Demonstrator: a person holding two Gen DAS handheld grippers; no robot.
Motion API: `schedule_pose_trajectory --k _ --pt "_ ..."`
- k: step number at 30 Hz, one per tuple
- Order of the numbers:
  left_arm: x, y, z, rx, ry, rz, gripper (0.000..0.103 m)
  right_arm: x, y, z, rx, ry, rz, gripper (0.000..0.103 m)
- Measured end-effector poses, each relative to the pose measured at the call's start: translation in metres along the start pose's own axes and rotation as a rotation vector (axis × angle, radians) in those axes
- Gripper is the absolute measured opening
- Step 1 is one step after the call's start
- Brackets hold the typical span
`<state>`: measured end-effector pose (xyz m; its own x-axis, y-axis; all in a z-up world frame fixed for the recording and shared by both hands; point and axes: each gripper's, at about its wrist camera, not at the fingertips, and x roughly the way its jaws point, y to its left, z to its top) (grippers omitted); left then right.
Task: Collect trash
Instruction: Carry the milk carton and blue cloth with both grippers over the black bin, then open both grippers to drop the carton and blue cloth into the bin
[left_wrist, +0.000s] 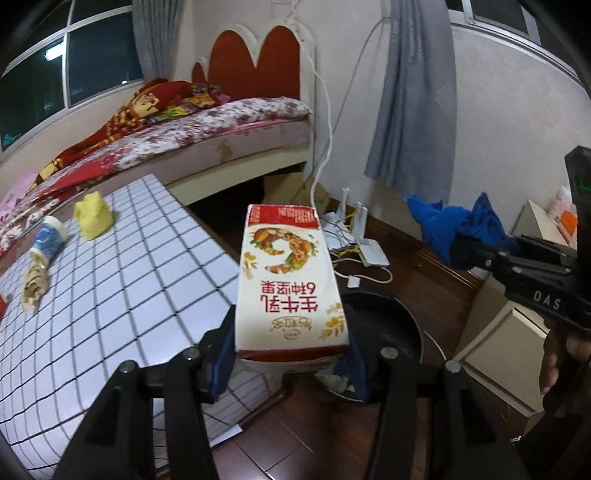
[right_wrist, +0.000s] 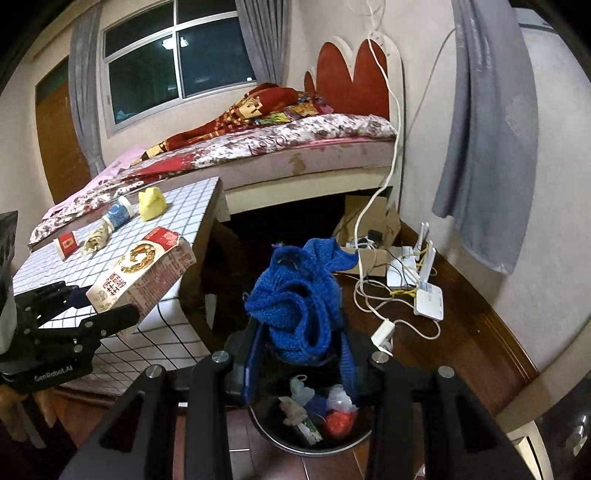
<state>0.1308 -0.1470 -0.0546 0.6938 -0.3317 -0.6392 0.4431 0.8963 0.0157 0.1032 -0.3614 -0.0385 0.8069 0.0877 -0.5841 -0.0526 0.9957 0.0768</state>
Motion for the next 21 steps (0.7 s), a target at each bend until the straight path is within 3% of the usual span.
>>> schedule_pose_trajectory --k 13,21 --pt "0.043 -0.045 -0.014 0.001 0.109 -0.115 0.053 0.006 -0.047 -0.032 0.048 0.058 -0.011 0.039" --pt "0.079 -0.054 -0.027 -0.054 0.200 -0.157 0.053 0.061 -0.056 -0.051 0.048 0.225 0.010 0.039"
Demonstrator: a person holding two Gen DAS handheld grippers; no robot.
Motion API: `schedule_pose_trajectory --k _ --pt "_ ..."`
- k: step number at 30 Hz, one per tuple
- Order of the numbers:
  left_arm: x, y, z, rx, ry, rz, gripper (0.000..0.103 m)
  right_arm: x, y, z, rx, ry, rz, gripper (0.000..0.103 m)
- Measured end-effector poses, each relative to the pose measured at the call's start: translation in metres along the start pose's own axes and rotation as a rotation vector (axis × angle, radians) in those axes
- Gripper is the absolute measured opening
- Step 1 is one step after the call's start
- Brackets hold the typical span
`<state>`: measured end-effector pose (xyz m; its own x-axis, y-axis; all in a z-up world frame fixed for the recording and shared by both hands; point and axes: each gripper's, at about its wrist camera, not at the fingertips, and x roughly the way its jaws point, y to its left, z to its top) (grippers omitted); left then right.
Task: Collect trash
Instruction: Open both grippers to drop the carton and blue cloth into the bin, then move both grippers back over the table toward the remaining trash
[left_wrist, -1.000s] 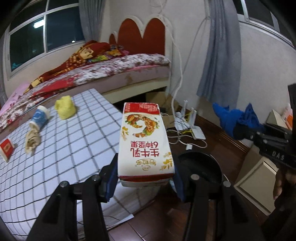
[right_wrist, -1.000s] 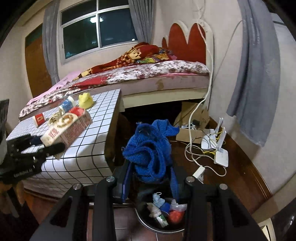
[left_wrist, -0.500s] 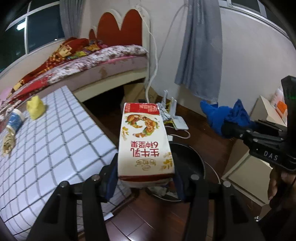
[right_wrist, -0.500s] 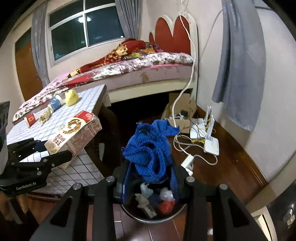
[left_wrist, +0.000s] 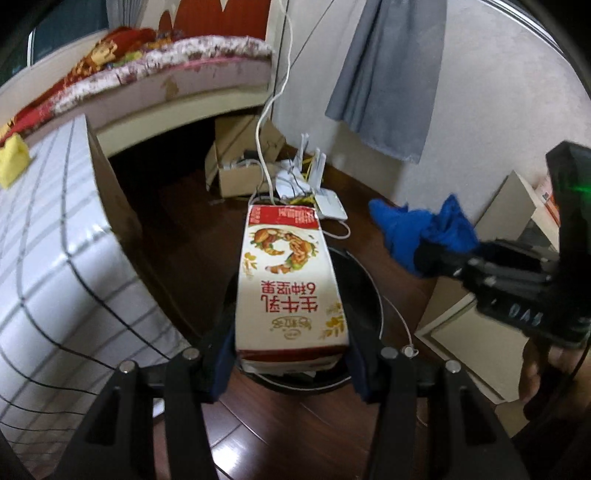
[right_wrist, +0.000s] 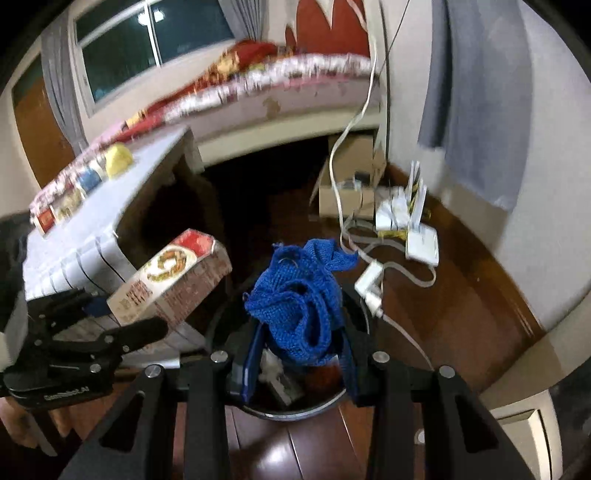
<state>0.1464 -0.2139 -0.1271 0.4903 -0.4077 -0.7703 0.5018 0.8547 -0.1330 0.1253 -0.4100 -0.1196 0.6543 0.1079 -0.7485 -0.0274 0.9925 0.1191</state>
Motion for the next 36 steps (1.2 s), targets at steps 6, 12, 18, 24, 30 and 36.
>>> schedule_pose_trajectory --k 6,12,18,24,30,36 --pt "0.017 0.000 -0.002 -0.011 0.034 -0.011 0.053 0.025 -0.001 0.006 -0.033 0.051 0.018 0.040" --pt "0.033 0.002 -0.002 -0.037 0.067 -0.020 0.053 0.043 -0.004 0.012 -0.006 0.089 0.051 0.040" --pt "0.038 0.008 -0.005 -0.088 0.051 0.011 0.084 0.056 -0.020 0.013 0.089 0.132 0.021 0.091" --pt "0.036 0.012 -0.009 -0.090 0.053 0.044 0.087 0.043 -0.046 0.015 0.189 0.115 -0.046 0.098" --pt "0.028 0.013 -0.010 -0.089 0.037 0.068 0.088 0.032 -0.049 0.014 0.179 0.106 -0.085 0.102" --pt "0.020 0.014 -0.007 -0.086 0.008 0.089 0.091 0.023 -0.046 0.012 0.181 0.096 -0.081 0.102"
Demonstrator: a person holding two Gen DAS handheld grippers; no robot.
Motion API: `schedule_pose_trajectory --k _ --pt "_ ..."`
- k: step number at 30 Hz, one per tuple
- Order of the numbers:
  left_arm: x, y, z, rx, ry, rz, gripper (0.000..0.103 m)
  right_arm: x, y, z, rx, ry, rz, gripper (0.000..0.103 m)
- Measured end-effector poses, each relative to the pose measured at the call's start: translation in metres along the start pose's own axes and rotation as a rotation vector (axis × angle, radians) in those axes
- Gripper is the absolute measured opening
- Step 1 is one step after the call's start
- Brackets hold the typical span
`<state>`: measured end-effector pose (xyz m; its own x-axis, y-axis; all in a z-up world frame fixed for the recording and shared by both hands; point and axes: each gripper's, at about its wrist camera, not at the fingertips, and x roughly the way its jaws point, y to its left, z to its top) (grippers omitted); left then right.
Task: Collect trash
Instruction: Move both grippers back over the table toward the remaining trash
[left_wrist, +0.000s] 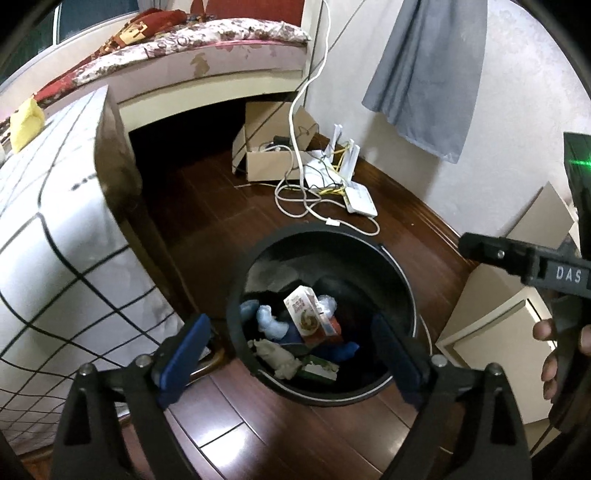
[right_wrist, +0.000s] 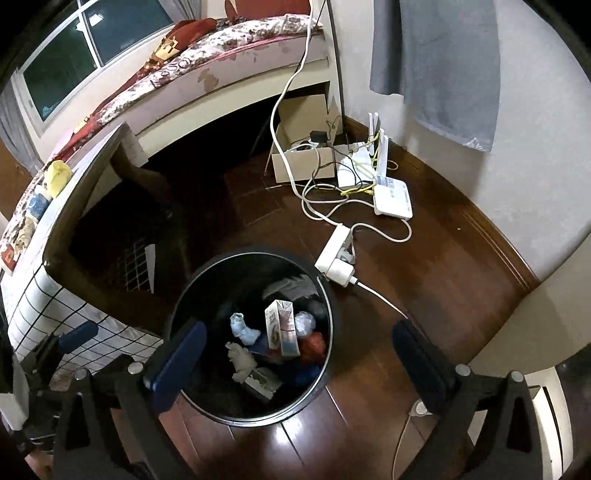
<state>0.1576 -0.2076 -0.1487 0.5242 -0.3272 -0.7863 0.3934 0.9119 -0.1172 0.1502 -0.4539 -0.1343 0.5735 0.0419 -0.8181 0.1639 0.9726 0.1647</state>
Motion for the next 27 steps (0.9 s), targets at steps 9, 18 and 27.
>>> schedule_pose_trajectory --k 9,18,27 --pt "-0.031 0.001 0.007 0.015 -0.072 0.028 0.092 -0.027 0.020 -0.011 -0.057 -0.050 -0.028 0.102" --pt "-0.060 0.020 0.008 -0.010 -0.120 0.051 0.092 -0.045 0.048 -0.014 -0.118 -0.090 -0.043 0.102" --pt "-0.083 0.041 0.006 -0.029 -0.165 0.088 0.092 -0.064 0.077 -0.009 -0.129 -0.147 -0.013 0.102"
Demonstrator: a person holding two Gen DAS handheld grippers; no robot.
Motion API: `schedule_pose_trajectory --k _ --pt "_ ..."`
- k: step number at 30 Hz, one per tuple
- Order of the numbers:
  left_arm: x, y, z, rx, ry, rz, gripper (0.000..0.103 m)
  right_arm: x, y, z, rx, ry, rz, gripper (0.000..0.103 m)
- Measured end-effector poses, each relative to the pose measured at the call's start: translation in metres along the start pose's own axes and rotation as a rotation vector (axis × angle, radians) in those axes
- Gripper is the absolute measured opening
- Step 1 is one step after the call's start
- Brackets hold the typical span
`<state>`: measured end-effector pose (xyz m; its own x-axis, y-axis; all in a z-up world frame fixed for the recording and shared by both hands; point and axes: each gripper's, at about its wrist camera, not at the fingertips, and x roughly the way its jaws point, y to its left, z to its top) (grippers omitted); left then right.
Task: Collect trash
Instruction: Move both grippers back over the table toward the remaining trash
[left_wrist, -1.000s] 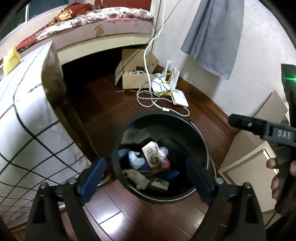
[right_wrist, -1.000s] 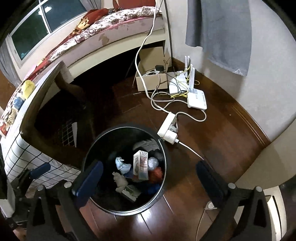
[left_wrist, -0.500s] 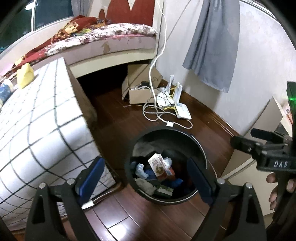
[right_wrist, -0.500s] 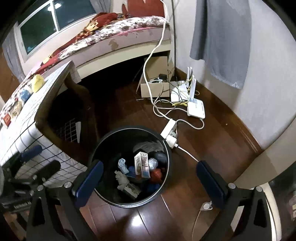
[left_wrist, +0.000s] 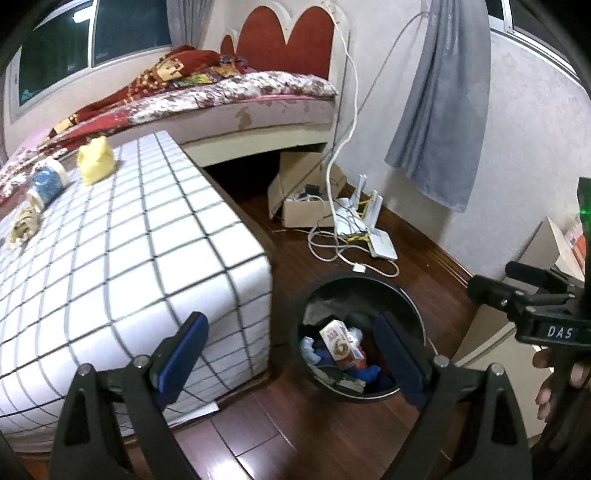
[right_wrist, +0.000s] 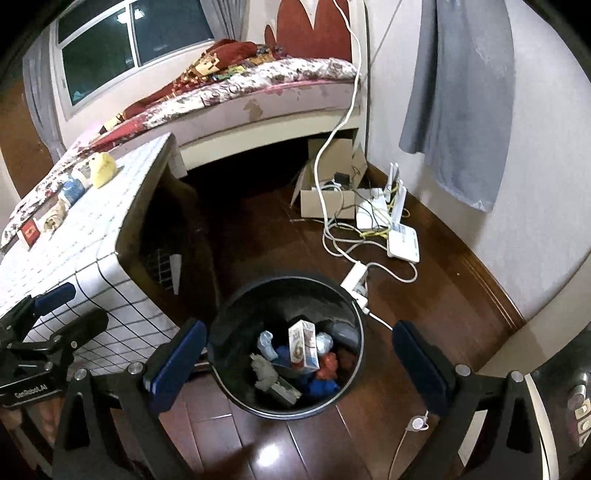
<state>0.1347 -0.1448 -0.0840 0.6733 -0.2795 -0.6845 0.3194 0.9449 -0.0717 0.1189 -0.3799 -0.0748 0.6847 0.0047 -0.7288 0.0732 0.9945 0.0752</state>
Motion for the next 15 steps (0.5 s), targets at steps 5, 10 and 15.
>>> schedule_pose_trajectory --k 5,10,15 --pt "-0.010 0.015 0.002 -0.009 -0.017 0.028 0.092 -0.005 0.021 0.005 -0.025 -0.020 0.024 0.102" --pt "-0.018 0.031 0.004 -0.025 -0.032 0.057 0.093 -0.007 0.039 0.012 -0.051 -0.040 0.045 0.102" --pt "-0.025 0.046 0.003 -0.042 -0.049 0.090 0.093 -0.004 0.058 0.017 -0.083 -0.048 0.070 0.102"
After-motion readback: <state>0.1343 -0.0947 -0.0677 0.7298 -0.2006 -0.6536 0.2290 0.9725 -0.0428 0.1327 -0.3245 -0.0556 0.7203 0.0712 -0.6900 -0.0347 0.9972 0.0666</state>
